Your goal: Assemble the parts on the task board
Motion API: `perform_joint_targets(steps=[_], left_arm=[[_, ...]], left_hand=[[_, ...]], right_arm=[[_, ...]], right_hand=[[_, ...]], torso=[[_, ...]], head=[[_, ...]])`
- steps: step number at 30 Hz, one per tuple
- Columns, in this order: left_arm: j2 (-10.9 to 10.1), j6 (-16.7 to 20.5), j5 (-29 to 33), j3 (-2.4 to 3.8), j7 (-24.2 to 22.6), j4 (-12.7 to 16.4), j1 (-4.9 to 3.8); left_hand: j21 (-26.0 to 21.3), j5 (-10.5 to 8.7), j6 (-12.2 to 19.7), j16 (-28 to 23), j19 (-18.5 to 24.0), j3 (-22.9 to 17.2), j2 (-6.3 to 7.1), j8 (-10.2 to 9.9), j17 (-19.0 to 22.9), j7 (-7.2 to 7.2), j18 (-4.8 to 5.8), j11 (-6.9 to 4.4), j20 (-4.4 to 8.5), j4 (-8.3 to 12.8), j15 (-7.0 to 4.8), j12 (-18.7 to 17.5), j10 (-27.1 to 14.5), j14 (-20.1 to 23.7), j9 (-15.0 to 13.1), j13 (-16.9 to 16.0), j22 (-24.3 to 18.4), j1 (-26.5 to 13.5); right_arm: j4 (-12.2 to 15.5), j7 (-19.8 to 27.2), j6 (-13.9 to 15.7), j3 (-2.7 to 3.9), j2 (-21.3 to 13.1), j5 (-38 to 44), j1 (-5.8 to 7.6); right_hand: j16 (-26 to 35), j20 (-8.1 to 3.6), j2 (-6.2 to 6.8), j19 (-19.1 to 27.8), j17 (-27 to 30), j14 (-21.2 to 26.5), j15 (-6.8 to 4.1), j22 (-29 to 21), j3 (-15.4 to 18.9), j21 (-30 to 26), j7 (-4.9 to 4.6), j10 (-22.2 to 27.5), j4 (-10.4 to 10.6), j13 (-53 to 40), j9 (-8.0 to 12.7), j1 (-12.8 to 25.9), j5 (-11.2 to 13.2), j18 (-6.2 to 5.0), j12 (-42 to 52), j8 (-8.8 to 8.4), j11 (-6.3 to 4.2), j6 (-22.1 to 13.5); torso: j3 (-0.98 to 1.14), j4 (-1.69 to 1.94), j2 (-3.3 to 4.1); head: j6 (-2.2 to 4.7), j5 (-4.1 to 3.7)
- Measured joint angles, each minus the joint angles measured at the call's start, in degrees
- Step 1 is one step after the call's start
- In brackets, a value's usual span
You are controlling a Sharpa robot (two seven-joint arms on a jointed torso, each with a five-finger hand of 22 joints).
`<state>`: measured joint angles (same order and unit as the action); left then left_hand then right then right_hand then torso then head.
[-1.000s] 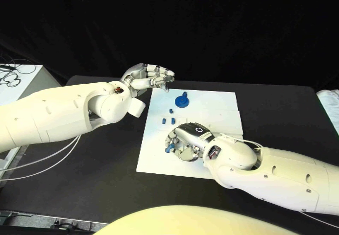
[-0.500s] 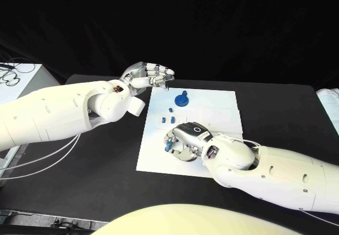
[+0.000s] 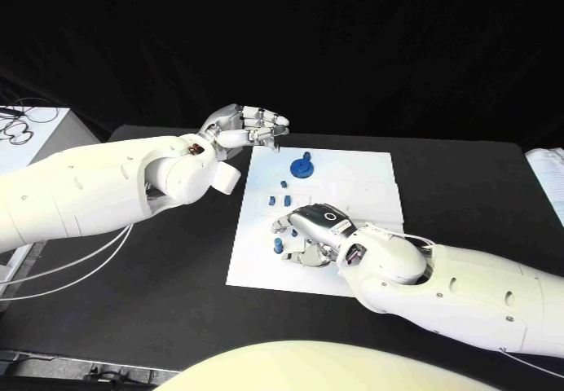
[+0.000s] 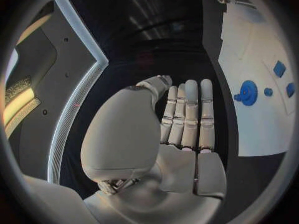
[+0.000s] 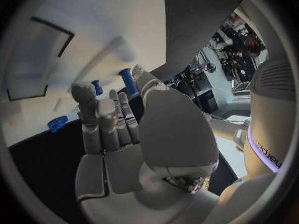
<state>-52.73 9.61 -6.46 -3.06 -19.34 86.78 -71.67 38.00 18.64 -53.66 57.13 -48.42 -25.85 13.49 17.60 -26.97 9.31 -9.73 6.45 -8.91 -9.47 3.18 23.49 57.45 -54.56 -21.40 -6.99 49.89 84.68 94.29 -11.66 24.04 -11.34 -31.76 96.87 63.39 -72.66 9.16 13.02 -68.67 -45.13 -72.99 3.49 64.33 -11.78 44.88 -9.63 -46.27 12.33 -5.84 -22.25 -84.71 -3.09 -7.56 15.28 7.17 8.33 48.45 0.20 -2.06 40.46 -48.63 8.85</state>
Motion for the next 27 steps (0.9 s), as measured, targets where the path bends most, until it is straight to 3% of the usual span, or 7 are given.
perform_joint_targets(steps=[3,10,16,19,20,24,27], left_arm=[[0.0,0.0,0.0,0.00,0.0,0.0,0.00],[0.0,-0.1,0.0,0.00,0.1,-0.1,0.00],[-0.2,-0.2,0.1,-0.02,0.1,-0.1,0.02],[-0.4,-0.2,0.1,-0.02,0.1,0.0,0.04],[-0.5,-0.2,0.1,-0.02,0.1,0.1,0.05],[-0.9,-0.2,0.1,-0.02,0.0,0.3,0.09],[-1.2,-0.2,0.0,-0.03,-0.1,0.5,0.10]], left_hand=[[0.0,0.00,0.0,0.0,0.0,0.0,0.00,0.0,0.0,0.00,0.00,0.00,0.00,0.0,0.00,0.0,0.0,0.0,0.0,0.0,0.0,0.0],[0.0,0.00,0.0,0.0,0.0,0.0,0.00,0.0,0.0,0.00,0.00,0.00,0.00,0.0,0.00,0.0,0.0,0.0,0.0,0.0,0.0,0.0],[0.0,0.00,0.0,0.0,0.0,0.0,0.00,0.0,0.0,0.00,0.00,0.00,0.00,0.0,0.00,0.0,0.0,0.0,0.0,0.0,0.0,0.0],[0.0,0.00,0.0,0.0,0.0,0.0,0.00,0.0,0.0,0.00,0.00,0.00,0.00,0.0,0.00,0.0,0.0,0.0,0.0,0.0,0.0,0.0],[0.0,0.00,0.0,0.0,0.0,0.0,0.00,0.0,0.0,0.00,0.00,0.00,0.00,0.0,0.00,0.0,0.0,0.0,0.0,0.0,0.0,0.0],[0.0,0.00,0.0,0.0,0.0,0.0,0.00,-0.3,0.0,0.00,0.00,0.00,0.00,0.0,0.00,0.0,0.0,0.0,0.1,0.0,0.0,0.0],[-0.1,0.00,0.0,0.0,0.0,0.0,0.00,-0.3,-0.1,0.00,0.01,0.01,0.00,0.0,0.00,0.0,0.0,0.0,0.1,0.0,0.0,0.0]], right_arm=[[0.6,0.3,1.5,0.00,-0.7,-0.3,0.01],[4.1,1.5,5.2,0.21,-4.8,-2.5,0.49],[7.8,2.4,6.4,0.79,-11.7,-10.3,3.26],[9.3,2.2,6.0,0.90,-15.6,-15.8,4.82],[9.7,2.0,5.7,0.92,-17.0,-17.4,5.23],[11.3,0.4,4.0,0.95,-23.0,-23.0,6.32],[12.5,-1.2,2.7,0.82,-26.6,-25.5,6.59]], right_hand=[[0.0,0.37,0.87,1.0,1.8,1.3,0.38,-0.8,1.4,-1.9,0.14,2.2,3.9,-0.4,0.0,-2.2,0.0,-0.91,2.6,0.00,0.25,-0.2],[-1.6,-0.05,0.18,-0.4,0.7,0.5,-0.34,0.9,1.0,0.7,-0.35,1.1,4.2,-1.1,-0.1,-3.0,0.0,-0.91,6.3,0.00,-0.56,0.3],[-6.3,-2.37,-1.19,-9.4,-10.5,-8.0,-2.72,9.2,-0.5,15.5,0.13,-13.1,4.2,-2.4,-0.2,1.2,0.0,0.96,13.2,1.25,-1.66,3.5],[-6.9,-4.16,-1.49,-12.4,-13.9,-10.3,-4.61,10.6,2.5,21.0,1.51,-21.3,4.0,-7.1,-0.6,4.1,0.0,1.90,19.3,2.56,-4.13,5.3],[-7.2,-4.56,-1.68,-13.1,-14.8,-10.6,-4.92,10.6,3.5,22.3,1.73,-22.1,4.0,-9.7,-0.7,4.3,0.0,2.38,22.0,2.97,-4.62,5.5],[-10.6,-5.33,-3.57,-15.1,-23.8,-10.9,-5.26,10.6,8.6,28.8,2.57,-29.9,4.0,-50.5,-2.1,6.6,0.1,3.54,53.4,6.33,-6.03,6.1],[-12.3,-5.34,-5.90,-15.1,-28.6,-10.9,-5.26,10.6,11.4,31.3,2.83,-33.7,4.1,-63.8,-2.9,10.1,-2.6,4.07,62.2,8.06,-6.48,6.3]], torso=[[0.00,-0.03,0.00],[0.04,-0.03,-0.02],[0.06,-0.14,-0.09],[0.05,-0.30,-0.17],[0.04,-0.34,-0.21],[0.00,-0.53,-0.37],[0.01,-0.63,-0.48]], head=[[0.08,-0.04],[0.49,-0.62],[1.04,-1.52],[1.44,-2.16],[1.56,-2.52],[1.91,-3.60],[2.16,-4.44]])
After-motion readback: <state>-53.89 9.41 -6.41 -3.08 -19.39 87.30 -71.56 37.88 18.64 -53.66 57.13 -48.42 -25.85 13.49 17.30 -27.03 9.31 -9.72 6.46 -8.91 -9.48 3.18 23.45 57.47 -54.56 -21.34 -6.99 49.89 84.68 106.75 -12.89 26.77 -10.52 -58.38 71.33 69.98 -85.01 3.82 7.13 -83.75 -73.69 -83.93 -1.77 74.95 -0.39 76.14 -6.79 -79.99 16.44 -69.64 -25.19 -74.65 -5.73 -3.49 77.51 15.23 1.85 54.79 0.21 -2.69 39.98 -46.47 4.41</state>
